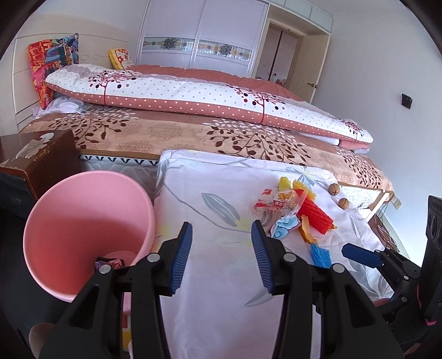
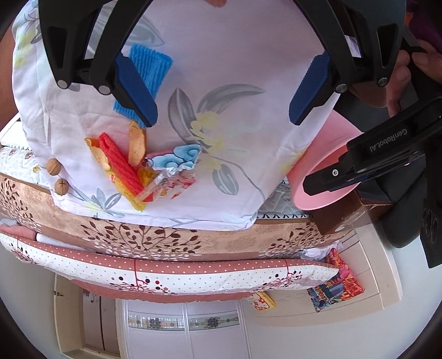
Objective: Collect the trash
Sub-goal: 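Return both grippers over the remaining trash on the bed, then grasp the blue printed wrapper with the left gripper while the right grasps the red mesh sleeve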
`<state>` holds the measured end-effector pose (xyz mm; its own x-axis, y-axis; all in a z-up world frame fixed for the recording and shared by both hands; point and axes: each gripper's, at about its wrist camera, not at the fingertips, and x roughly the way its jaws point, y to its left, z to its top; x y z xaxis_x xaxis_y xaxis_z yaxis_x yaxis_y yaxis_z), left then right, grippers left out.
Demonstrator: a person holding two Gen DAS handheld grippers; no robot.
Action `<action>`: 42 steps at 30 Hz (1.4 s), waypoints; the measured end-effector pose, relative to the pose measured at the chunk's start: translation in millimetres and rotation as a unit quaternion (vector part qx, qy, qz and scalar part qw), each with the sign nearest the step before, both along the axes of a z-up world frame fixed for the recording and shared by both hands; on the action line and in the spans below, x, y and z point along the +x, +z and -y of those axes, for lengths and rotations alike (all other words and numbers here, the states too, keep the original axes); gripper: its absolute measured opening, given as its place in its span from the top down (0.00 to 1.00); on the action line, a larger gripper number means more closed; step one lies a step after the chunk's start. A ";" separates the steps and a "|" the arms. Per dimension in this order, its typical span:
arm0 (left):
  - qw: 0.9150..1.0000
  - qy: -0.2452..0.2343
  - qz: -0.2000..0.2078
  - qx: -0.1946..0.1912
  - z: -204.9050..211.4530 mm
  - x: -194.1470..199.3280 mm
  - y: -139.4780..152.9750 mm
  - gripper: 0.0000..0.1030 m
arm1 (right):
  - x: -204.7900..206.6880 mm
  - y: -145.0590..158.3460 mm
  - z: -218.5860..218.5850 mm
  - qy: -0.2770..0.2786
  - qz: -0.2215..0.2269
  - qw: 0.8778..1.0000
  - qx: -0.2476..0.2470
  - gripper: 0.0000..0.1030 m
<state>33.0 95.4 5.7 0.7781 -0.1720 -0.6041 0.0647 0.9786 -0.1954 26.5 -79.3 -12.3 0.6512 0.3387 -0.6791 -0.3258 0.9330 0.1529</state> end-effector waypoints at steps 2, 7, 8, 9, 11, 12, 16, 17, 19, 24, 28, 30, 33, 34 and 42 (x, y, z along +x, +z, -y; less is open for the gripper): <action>1.000 -0.012 -0.006 0.002 10.9 6.8 -2.3 0.57 | 2.9 0.3 14.9 -0.023 0.001 1.000 0.007 0.08; 0.999 -0.044 -0.020 0.010 35.5 23.4 -7.5 0.57 | 20.6 1.6 58.7 -0.073 0.002 0.997 0.011 0.08; 0.998 -0.051 -0.022 0.011 39.6 25.8 -8.5 0.57 | 24.9 0.7 67.1 -0.080 -0.001 0.997 0.009 0.09; 0.998 -0.057 -0.024 0.012 43.7 28.3 -9.7 0.57 | 28.1 -0.3 75.6 -0.085 -0.004 0.996 0.009 0.10; 0.997 -0.074 -0.031 0.011 51.8 33.4 -13.3 0.57 | 33.9 -4.2 89.3 -0.085 -0.015 0.996 0.005 0.11; 0.995 -0.086 -0.039 0.007 55.7 36.8 -16.7 0.57 | 35.4 -6.2 94.0 -0.086 -0.017 0.996 0.000 0.11; 0.991 -0.114 -0.064 0.022 72.5 50.8 -33.8 0.57 | 39.5 -11.3 107.7 -0.093 -0.014 0.995 -0.008 0.13; 0.990 -0.117 -0.068 0.027 76.5 54.9 -37.9 0.57 | 40.6 -12.4 109.7 -0.097 -0.014 0.995 -0.009 0.15; 0.989 -0.125 -0.077 0.030 83.7 63.4 -45.4 0.57 | 45.2 -14.5 113.6 -0.097 -0.022 0.995 -0.004 0.16; 0.986 -0.133 -0.094 0.030 92.8 80.2 -58.9 0.57 | 55.8 -19.4 120.0 -0.097 -0.032 0.995 0.006 0.16; 0.985 -0.133 -0.108 0.036 98.9 91.6 -68.2 0.73 | 65.0 -25.3 115.7 -0.090 -0.050 0.995 -0.007 0.28; 0.984 -0.130 -0.115 0.034 99.5 95.1 -71.8 0.81 | 71.5 -31.1 113.4 -0.077 -0.072 0.994 -0.003 0.38; 0.984 -0.127 -0.121 0.029 99.1 96.3 -75.1 0.94 | 77.4 -35.7 112.0 -0.064 -0.086 0.994 0.009 0.47; 0.984 -0.127 -0.119 0.028 98.6 95.2 -74.7 0.95 | 78.3 -35.4 111.4 -0.061 -0.084 0.995 0.008 0.47; 0.987 -0.127 -0.099 0.008 87.3 71.5 -55.9 0.96 | 90.3 -25.5 97.8 -0.042 -0.057 0.997 0.002 0.47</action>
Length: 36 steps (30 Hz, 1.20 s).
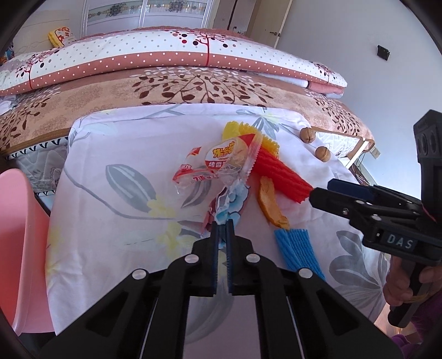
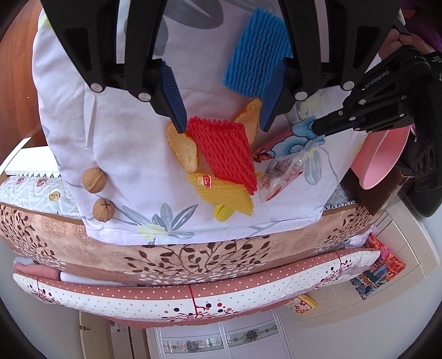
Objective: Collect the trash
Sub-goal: 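Grasp the blue printed wrapper with the left gripper while the right grasps the red mesh sleeve, then carry both items over the pink bin and open both grippers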
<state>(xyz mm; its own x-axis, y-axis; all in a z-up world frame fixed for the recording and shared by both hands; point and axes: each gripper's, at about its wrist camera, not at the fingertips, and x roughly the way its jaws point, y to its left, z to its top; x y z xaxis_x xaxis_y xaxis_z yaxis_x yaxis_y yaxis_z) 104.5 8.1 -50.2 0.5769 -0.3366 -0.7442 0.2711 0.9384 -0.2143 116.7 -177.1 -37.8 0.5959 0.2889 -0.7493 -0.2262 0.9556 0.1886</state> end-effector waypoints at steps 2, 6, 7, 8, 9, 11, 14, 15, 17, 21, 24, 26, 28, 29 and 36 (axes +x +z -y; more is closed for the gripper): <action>1.000 0.001 0.006 -0.009 -4.8 -7.5 7.3 0.96 | 4.9 -1.4 -7.7 0.003 0.003 1.000 -0.014 0.50; 1.000 0.003 0.017 -0.019 -13.4 -21.7 21.3 0.96 | 17.0 -10.4 -17.1 0.001 -0.006 1.000 -0.030 0.62; 1.000 0.004 0.019 -0.021 -15.5 -24.0 24.0 0.96 | 19.7 -12.8 -18.1 0.000 -0.011 0.999 -0.031 0.65; 1.000 0.004 0.022 -0.022 -17.3 -26.7 26.6 0.96 | 21.8 -15.0 -18.5 0.000 -0.016 0.999 -0.031 0.72; 0.999 0.005 0.024 -0.023 -19.1 -29.5 29.0 0.96 | 22.5 -16.2 -18.7 0.001 -0.020 0.999 -0.028 0.80; 0.999 0.008 0.030 -0.023 -23.0 -34.8 33.3 0.96 | 20.0 -16.5 -18.2 0.002 -0.025 0.999 -0.021 0.88; 0.999 0.014 0.038 -0.026 -28.3 -42.4 38.1 0.96 | 8.4 -9.5 -20.4 0.013 -0.014 1.000 -0.015 0.90; 0.999 0.016 0.040 -0.028 -30.4 -44.7 39.2 0.96 | 3.8 -5.8 -21.7 0.016 -0.009 1.000 -0.017 0.90; 0.998 0.020 0.046 -0.033 -34.2 -48.7 42.3 0.96 | -5.6 2.6 -22.8 0.021 -0.001 1.000 -0.011 0.91; 0.997 0.023 0.059 -0.043 -42.5 -57.9 50.4 0.96 | -23.7 23.5 -23.3 0.031 0.012 0.999 0.014 0.91; 0.996 0.031 0.072 -0.045 -50.5 -65.4 58.0 0.96 | -33.6 41.4 -27.8 0.040 0.028 0.998 0.033 0.91; 0.995 0.041 0.083 -0.043 -57.1 -70.0 63.2 0.96 | -37.7 51.5 -34.1 0.051 0.037 0.997 0.045 0.91; 0.993 0.054 0.094 -0.043 -65.5 -74.6 68.0 0.96 | -39.6 59.4 -44.8 0.065 0.045 0.996 0.051 0.91; 0.992 0.062 0.097 -0.043 -69.9 -76.2 70.0 0.96 | -40.0 62.4 -51.6 0.072 0.048 0.995 0.052 0.91; 0.985 0.117 0.120 -0.029 -109.9 -92.1 80.0 0.96 | -38.1 75.6 -109.8 0.135 0.050 0.988 0.064 0.91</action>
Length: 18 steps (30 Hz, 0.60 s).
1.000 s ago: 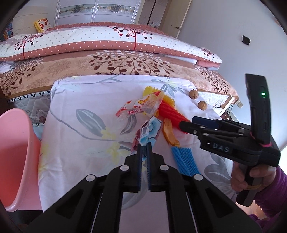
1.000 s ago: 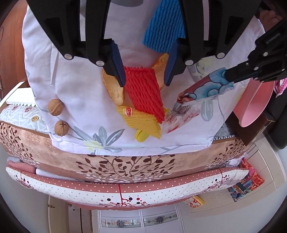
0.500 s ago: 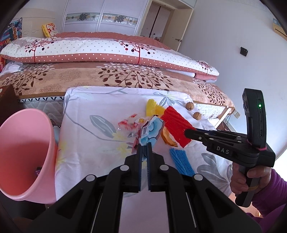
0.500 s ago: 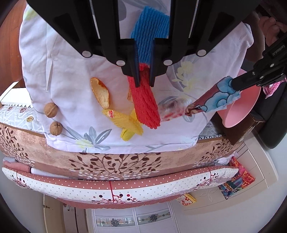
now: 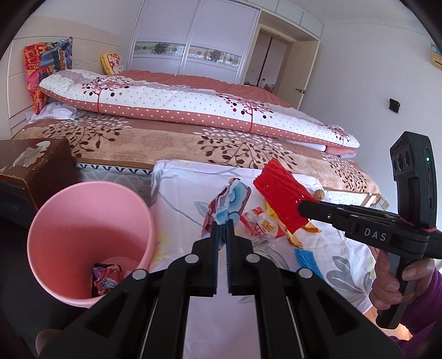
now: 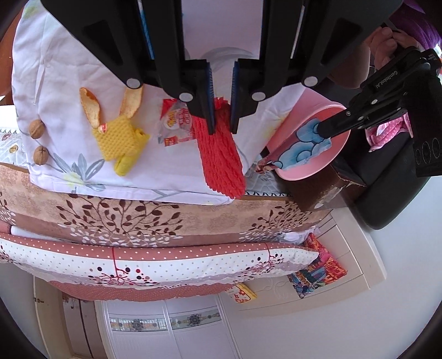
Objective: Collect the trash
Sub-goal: 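Carry both items over the pink bin and open both grippers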
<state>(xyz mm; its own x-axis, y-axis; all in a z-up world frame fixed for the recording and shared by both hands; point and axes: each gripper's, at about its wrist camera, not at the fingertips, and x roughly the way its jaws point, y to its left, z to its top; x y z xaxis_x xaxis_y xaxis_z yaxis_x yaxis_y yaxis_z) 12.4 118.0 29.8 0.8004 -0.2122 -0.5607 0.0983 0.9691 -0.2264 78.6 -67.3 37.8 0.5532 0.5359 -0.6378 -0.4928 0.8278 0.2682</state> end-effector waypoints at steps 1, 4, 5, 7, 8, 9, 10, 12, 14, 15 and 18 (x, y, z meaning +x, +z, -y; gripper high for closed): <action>1.000 0.010 0.001 0.000 -6.7 -2.3 1.1 0.96 | 0.3 1.1 -10.5 0.010 0.000 1.000 0.002 0.91; 0.999 0.042 0.006 0.006 -26.4 -9.4 3.8 0.96 | 2.7 2.7 -42.4 0.041 -0.007 0.999 0.010 0.91; 0.999 0.052 0.008 0.009 -33.1 -12.9 4.3 0.96 | 3.6 2.5 -52.6 0.051 -0.009 0.999 0.011 0.91; 0.997 0.072 0.010 0.016 -46.6 -17.7 4.8 0.96 | 5.9 1.0 -74.5 0.069 -0.017 0.997 0.014 0.90; 0.996 0.083 0.011 0.020 -53.5 -20.6 4.6 0.96 | 6.6 -0.1 -85.4 0.077 -0.023 0.997 0.016 0.90; 0.995 0.092 0.010 0.021 -60.6 -23.0 3.5 0.96 | 8.1 -1.5 -95.5 0.086 -0.030 0.996 0.019 0.90; 0.994 0.102 0.007 0.021 -68.0 -24.8 1.8 0.96 | 9.4 -3.3 -105.6 0.094 -0.035 0.995 0.021 0.90; 0.992 0.122 -0.003 0.019 -81.9 -26.2 -3.4 0.96 | 10.7 -7.2 -125.1 0.108 -0.041 0.993 0.021 0.90; 0.990 0.140 -0.014 0.018 -93.8 -27.6 -10.9 0.96 | 12.4 -12.5 -142.8 0.114 -0.046 0.992 0.014 0.90; 0.989 0.147 -0.020 0.017 -99.0 -27.8 -14.7 0.96 | 13.4 -16.0 -151.1 0.116 -0.051 0.992 0.012 0.90; 0.985 0.168 -0.038 0.011 -114.6 -28.0 -26.2 0.96 | 18.7 -28.1 -170.7 0.124 -0.065 0.990 0.006 0.90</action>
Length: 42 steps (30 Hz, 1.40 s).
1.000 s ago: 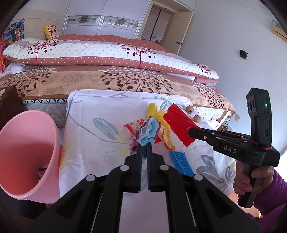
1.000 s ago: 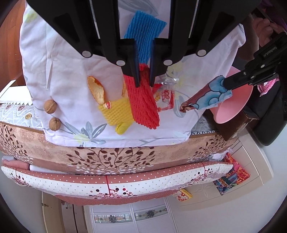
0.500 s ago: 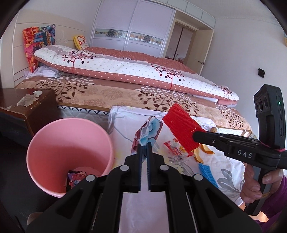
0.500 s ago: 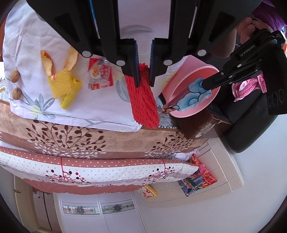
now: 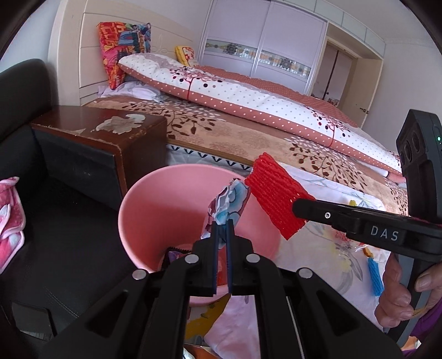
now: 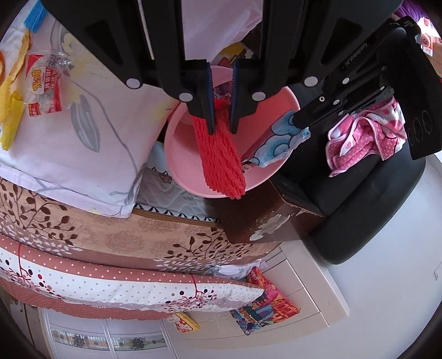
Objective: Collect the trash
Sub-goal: 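Carry both items over the pink bin and open both grippers, then move both grippers back over the remaining trash on the bed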
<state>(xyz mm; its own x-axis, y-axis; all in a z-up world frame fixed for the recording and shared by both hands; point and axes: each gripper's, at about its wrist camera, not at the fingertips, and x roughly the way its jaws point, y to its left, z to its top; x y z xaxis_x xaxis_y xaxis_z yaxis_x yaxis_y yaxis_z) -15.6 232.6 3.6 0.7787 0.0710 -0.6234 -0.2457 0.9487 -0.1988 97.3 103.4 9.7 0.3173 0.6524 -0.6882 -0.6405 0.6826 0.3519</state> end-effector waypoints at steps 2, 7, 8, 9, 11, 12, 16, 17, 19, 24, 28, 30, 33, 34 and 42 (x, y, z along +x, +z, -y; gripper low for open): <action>1.000 0.012 -0.011 -0.005 -7.5 0.1 -7.8 0.96 | 0.6 -7.2 -10.0 0.003 -0.004 1.000 -0.008 0.90; 0.999 0.029 -0.029 -0.009 -20.9 0.7 -21.3 0.96 | 2.1 -24.3 -23.9 0.007 -0.017 1.000 -0.024 0.90; 0.999 0.031 -0.031 -0.007 -22.4 0.9 -23.3 0.96 | 2.3 -27.3 -25.6 0.007 -0.020 0.999 -0.026 0.90; 0.999 0.034 -0.032 -0.006 -23.7 1.0 -24.7 0.96 | 3.0 -29.9 -27.1 0.006 -0.022 0.999 -0.028 0.90; 0.999 0.037 -0.035 -0.008 -26.1 1.8 -27.1 0.96 | 3.7 -34.6 -29.8 0.006 -0.025 0.999 -0.033 0.90; 0.999 0.038 -0.036 -0.009 -27.2 2.7 -28.1 0.96 | 4.0 -36.4 -30.7 0.005 -0.026 0.999 -0.034 0.90; 0.998 0.042 -0.039 -0.007 -29.4 4.3 -29.4 0.94 | 5.5 -41.9 -32.6 0.002 -0.030 0.999 -0.038 0.87; 0.998 0.043 -0.039 -0.009 -30.3 4.9 -29.5 0.87 | 5.7 -42.4 -32.6 0.001 -0.029 0.999 -0.038 0.83; 0.998 0.049 -0.036 -0.021 -31.7 2.2 -28.7 0.62 | 6.3 -42.5 -32.8 0.000 -0.025 0.999 -0.039 0.77; 0.997 0.053 -0.031 -0.036 -34.4 2.7 -26.4 0.61 | 5.1 -39.7 -30.0 -0.001 -0.017 0.999 -0.038 0.65; 0.997 0.050 -0.027 -0.045 -33.3 2.3 -23.5 0.60 | 0.8 -35.5 -24.3 -0.006 -0.005 0.999 -0.035 0.58; 0.997 0.049 -0.024 -0.052 -33.1 2.4 -22.1 0.60 | -2.5 -32.6 -19.6 -0.009 0.001 0.999 -0.035 0.51; 0.997 0.047 -0.022 -0.059 -30.9 2.9 -19.3 0.60 | -7.3 -27.4 -7.9 -0.019 0.013 0.999 -0.033 0.46; 0.997 0.044 -0.020 -0.060 -29.4 3.1 -18.0 0.60 | -9.0 -25.5 -3.4 -0.023 0.017 0.999 -0.033 0.45; 0.999 -0.002 -0.010 -0.040 3.2 7.7 -6.8 0.60 | -23.4 -13.1 45.9 -0.061 0.048 0.996 -0.045 0.41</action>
